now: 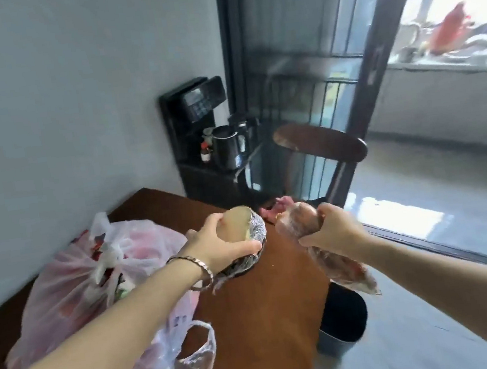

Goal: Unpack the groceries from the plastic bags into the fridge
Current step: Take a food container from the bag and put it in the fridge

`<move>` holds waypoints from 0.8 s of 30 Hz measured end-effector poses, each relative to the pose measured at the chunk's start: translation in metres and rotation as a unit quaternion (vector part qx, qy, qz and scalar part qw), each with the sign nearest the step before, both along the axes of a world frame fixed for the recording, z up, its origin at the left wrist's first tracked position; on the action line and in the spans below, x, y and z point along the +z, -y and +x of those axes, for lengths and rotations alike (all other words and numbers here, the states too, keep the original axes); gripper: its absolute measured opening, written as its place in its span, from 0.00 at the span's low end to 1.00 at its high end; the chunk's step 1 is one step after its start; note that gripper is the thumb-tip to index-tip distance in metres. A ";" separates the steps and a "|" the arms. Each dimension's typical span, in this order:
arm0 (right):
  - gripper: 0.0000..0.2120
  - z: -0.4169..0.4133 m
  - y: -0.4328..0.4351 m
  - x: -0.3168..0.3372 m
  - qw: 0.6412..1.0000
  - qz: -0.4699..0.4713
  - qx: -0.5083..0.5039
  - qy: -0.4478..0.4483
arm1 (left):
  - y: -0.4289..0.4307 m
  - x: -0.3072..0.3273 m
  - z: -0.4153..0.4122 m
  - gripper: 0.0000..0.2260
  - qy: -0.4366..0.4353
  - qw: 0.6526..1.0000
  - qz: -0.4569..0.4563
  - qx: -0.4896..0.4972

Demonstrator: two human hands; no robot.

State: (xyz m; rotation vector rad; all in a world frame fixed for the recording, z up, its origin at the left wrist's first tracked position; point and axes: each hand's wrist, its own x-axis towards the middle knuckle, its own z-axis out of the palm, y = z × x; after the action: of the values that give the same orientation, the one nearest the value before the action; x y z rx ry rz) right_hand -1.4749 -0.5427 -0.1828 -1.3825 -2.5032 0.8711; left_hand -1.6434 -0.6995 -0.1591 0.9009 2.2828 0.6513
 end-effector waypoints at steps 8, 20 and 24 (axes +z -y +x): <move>0.22 0.221 -0.057 0.050 0.978 0.067 -0.197 -0.004 | -0.149 0.039 0.173 0.42 -0.054 0.968 0.017 -0.244; 0.20 0.660 -0.108 0.113 0.863 0.092 -0.487 0.102 | -0.335 0.091 0.607 0.53 0.012 0.874 0.108 -0.474; 0.18 0.789 -0.109 0.136 0.801 0.113 -0.572 0.135 | -0.375 0.112 0.739 0.51 0.012 0.819 0.125 -0.560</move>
State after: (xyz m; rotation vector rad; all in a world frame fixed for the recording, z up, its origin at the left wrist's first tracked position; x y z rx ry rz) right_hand -0.6861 -0.4340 -0.0471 -2.4984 -1.2747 0.0941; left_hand -0.9041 -0.3242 -0.0467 2.0546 1.2429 0.3776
